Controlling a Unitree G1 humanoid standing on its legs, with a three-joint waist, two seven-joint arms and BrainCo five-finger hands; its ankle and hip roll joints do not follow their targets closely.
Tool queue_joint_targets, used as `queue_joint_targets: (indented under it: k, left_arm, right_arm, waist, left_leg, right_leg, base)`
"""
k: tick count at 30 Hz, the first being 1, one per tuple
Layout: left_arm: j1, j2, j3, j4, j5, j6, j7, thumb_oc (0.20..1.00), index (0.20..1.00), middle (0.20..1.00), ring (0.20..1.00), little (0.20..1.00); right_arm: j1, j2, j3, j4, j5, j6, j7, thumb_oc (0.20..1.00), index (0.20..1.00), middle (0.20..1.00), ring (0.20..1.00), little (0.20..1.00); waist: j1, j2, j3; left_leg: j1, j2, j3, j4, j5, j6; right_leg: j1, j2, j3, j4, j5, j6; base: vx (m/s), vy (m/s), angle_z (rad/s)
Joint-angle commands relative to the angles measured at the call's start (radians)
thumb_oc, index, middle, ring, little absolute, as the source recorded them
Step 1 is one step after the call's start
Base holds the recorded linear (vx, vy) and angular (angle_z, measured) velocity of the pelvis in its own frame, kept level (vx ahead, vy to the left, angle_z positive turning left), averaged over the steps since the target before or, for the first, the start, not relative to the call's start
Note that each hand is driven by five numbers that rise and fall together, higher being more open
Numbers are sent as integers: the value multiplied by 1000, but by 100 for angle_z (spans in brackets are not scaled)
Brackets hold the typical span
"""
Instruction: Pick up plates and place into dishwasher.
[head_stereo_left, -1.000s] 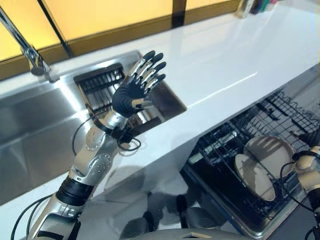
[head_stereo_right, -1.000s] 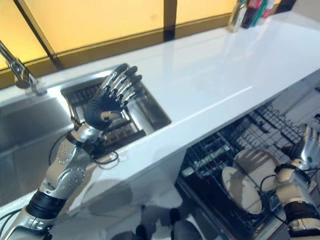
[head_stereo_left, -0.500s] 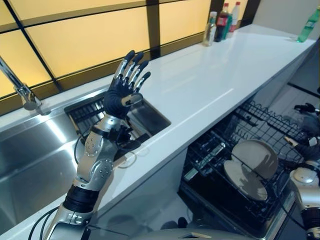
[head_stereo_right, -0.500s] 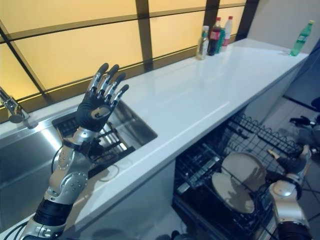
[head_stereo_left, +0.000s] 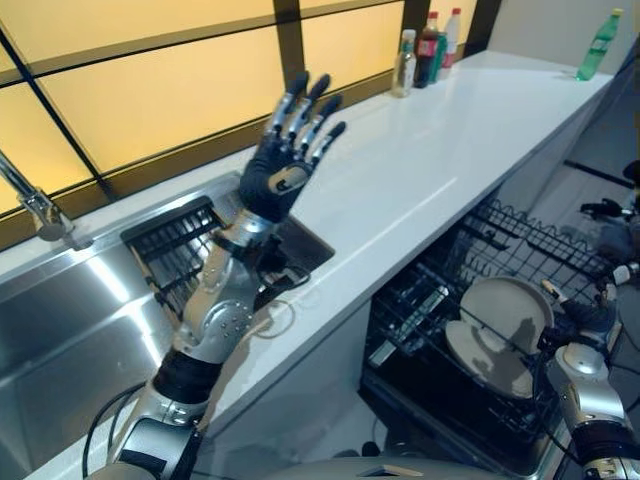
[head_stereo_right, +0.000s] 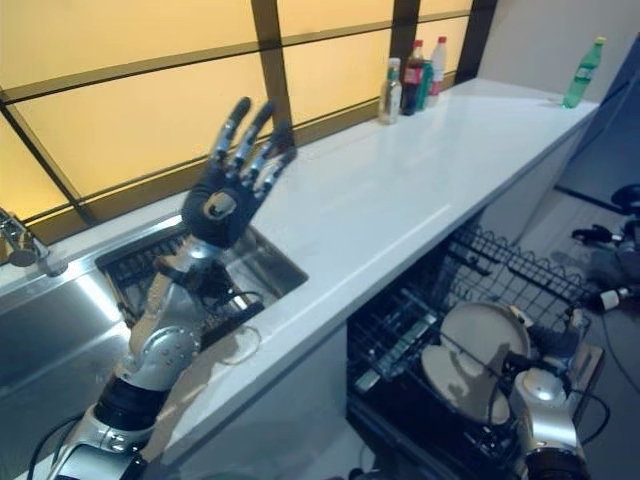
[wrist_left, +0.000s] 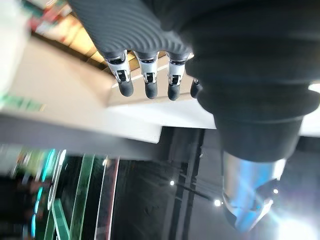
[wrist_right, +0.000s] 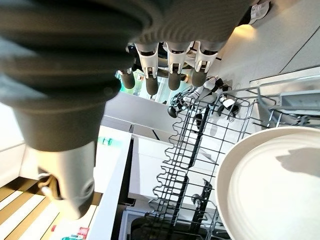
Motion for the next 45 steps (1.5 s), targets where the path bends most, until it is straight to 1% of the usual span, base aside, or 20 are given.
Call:
queue_joint_targets:
  k: [1, 4, 6, 7, 9, 11, 14, 16, 18, 21, 23, 25, 27, 30, 33, 35, 37, 40, 44, 45]
  left_arm:
    - [-11, -27, -77, 43, -77, 24, -97, 1000, 1000, 1000, 1000, 1000]
    - [20, -36, -121, 73, -95, 1, -149, 1000, 1000, 1000, 1000, 1000]
    - [47, -33, -146, 83, -90, -22, -160, 1000, 1000, 1000, 1000, 1000]
    - [65, -27, -153, 84, -80, -45, -149, 1000, 1000, 1000, 1000, 1000]
    - [85, -20, -158, 87, -77, -38, -174, 1000, 1000, 1000, 1000, 1000]
    - [97, -9, -155, 91, -82, -16, -206, 1000, 1000, 1000, 1000, 1000]
    - [121, 12, -182, 106, -93, -18, -208, 1000, 1000, 1000, 1000, 1000]
    - [147, 16, -188, 128, -130, -11, -195, 1000, 1000, 1000, 1000, 1000]
    - [168, 14, -189, 161, -113, -13, -198, 1000, 1000, 1000, 1000, 1000]
    - [207, 24, -193, 193, -39, -13, -196, 1000, 1000, 1000, 1000, 1000]
    - [238, 41, -187, 210, 6, -14, -181, 1000, 1000, 1000, 1000, 1000]
    - [273, 50, -174, 228, 0, -2, -162, 1000, 1000, 1000, 1000, 1000]
    - [294, 48, -160, 250, 5, 11, -171, 1000, 1000, 1000, 1000, 1000]
    - [380, 73, -153, 340, 117, 11, -242, 1000, 1000, 1000, 1000, 1000]
    - [411, 93, -172, 407, 200, -26, -350, 1000, 1000, 1000, 1000, 1000]
    - [420, 98, -190, 470, 207, -52, -364, 1000, 1000, 1000, 1000, 1000]
    - [425, 89, -185, 560, 204, -56, -376, 1000, 1000, 1000, 1000, 1000]
    - [451, 58, -133, 684, 188, -19, -396, 1000, 1000, 1000, 1000, 1000]
    - [484, 29, -98, 834, 244, -11, -425, 1000, 1000, 1000, 1000, 1000]
    - [490, 26, -80, 879, 282, -13, -409, 1000, 1000, 1000, 1000, 1000]
  right_arm:
    - [-71, -12, 7, -17, 2, -77, 12, 1000, 1000, 1000, 1000, 1000]
    - [-85, -10, 34, -31, 3, -83, 19, 1000, 1000, 1000, 1000, 1000]
    - [-111, -14, 57, -46, 8, -71, 43, 1000, 1000, 1000, 1000, 1000]
    - [-133, -21, 78, -44, 11, -65, 67, 1000, 1000, 1000, 1000, 1000]
    - [-164, -23, 109, -26, 19, -57, 71, 1000, 1000, 1000, 1000, 1000]
    - [-172, -24, 104, 5, 23, -57, 77, 1000, 1000, 1000, 1000, 1000]
    - [-184, -24, 104, 52, 39, -69, 78, 1000, 1000, 1000, 1000, 1000]
    - [-191, -21, 105, 69, 49, -67, 81, 1000, 1000, 1000, 1000, 1000]
    - [-205, -17, 112, 79, 45, -55, 82, 1000, 1000, 1000, 1000, 1000]
    - [-208, -17, 118, 85, 44, -41, 85, 1000, 1000, 1000, 1000, 1000]
    - [-211, -21, 123, 98, 49, -40, 97, 1000, 1000, 1000, 1000, 1000]
    - [-211, -14, 140, 110, 60, -49, 95, 1000, 1000, 1000, 1000, 1000]
    - [-209, -6, 151, 127, 61, -65, 88, 1000, 1000, 1000, 1000, 1000]
    - [-193, -2, 151, 124, 87, -51, 64, 1000, 1000, 1000, 1000, 1000]
    - [-192, -8, 150, 144, 118, -70, 53, 1000, 1000, 1000, 1000, 1000]
    - [-208, -12, 157, 167, 132, -83, 65, 1000, 1000, 1000, 1000, 1000]
    - [-226, -12, 170, 180, 127, -76, 78, 1000, 1000, 1000, 1000, 1000]
    - [-229, -8, 178, 166, 124, -53, 77, 1000, 1000, 1000, 1000, 1000]
    - [-206, 6, 151, 163, 130, -62, 77, 1000, 1000, 1000, 1000, 1000]
    - [-208, 4, 144, 176, 128, -62, 88, 1000, 1000, 1000, 1000, 1000]
  waist:
    - [-27, -15, -36]
    - [-27, -17, -29]
    - [-16, -21, -15]
    - [0, -21, -3]
    - [21, -22, 4]
    - [23, -22, 7]
    - [28, -25, 15]
    - [29, -26, 24]
    - [34, -27, 33]
    - [44, -32, 41]
    - [65, -35, 48]
    - [93, -40, 53]
    - [110, -44, 57]
    - [143, -52, 57]
    - [170, -58, 48]
    - [177, -58, 41]
    - [176, -57, 35]
    - [173, -56, 35]
    - [183, -63, 45]
    - [186, -65, 48]
  left_leg:
    - [-60, 37, -42, 58, 11, 21]
    - [-68, 16, -53, 92, -17, 35]
    - [-82, -16, -104, 127, -43, 52]
    - [-89, -43, -166, 143, -55, 65]
    - [-103, -70, -209, 141, -49, 76]
    - [-104, -71, -197, 137, -45, 75]
    - [-110, -69, -187, 138, -47, 78]
    - [-115, -71, -174, 152, -60, 82]
    - [-120, -75, -170, 166, -72, 88]
    - [-123, -78, -163, 173, -80, 95]
    - [-127, -72, -149, 170, -75, 95]
    - [-134, -69, -138, 167, -67, 95]
    - [-139, -69, -147, 164, -64, 94]
    - [-153, -52, -171, 159, -44, 90]
    - [-156, -47, -190, 141, -31, 84]
    - [-147, -45, -188, 129, -32, 80]
    - [-140, -43, -175, 128, -37, 79]
    - [-138, -41, -154, 146, -46, 80]
    - [-148, -46, -169, 162, -50, 85]
    - [-147, -46, -172, 163, -52, 85]
  right_leg:
    - [-15, -10, 12, 83, -6, 52]
    - [-23, -9, 42, 91, -3, 54]
    - [-32, -1, 88, 102, 3, 56]
    - [-35, 7, 115, 115, 9, 56]
    - [-59, 16, 147, 126, 31, 59]
    - [-73, 12, 152, 130, 57, 68]
    - [-90, -6, 150, 133, 83, 86]
    - [-101, -15, 147, 136, 85, 92]
    - [-110, -19, 146, 132, 87, 93]
    - [-125, -24, 134, 141, 97, 98]
    - [-134, -40, 85, 159, 103, 97]
    - [-125, -54, 38, 145, 88, 92]
    - [-120, -56, 22, 138, 85, 89]
    - [-86, -40, 9, 128, 44, 79]
    - [-49, -39, -27, 81, 26, 67]
    - [-43, -39, -40, 64, 26, 66]
    - [-46, -36, -46, 63, 24, 65]
    - [-54, -30, -39, 83, 12, 60]
    - [-56, -27, -42, 93, 14, 56]
    - [-59, -29, -44, 94, 16, 58]
  base:
    - [-37, 24, -22]
    - [-19, 19, -26]
    - [-4, 11, -57]
    - [-18, -1, -82]
    - [-37, 17, -124]
    - [-42, 22, -126]
    - [-57, -2, -75]
    - [-55, 1, -30]
    - [-39, -3, 0]
    - [0, 0, 0]
    - [-32, -52, 1]
    - [-39, -78, -17]
    - [8, -100, -44]
    - [22, -136, -7]
    - [-10, -73, 0]
    - [8, -40, 6]
    - [43, -32, 3]
    - [54, -31, -3]
    - [39, -43, -1]
    - [48, -38, 0]
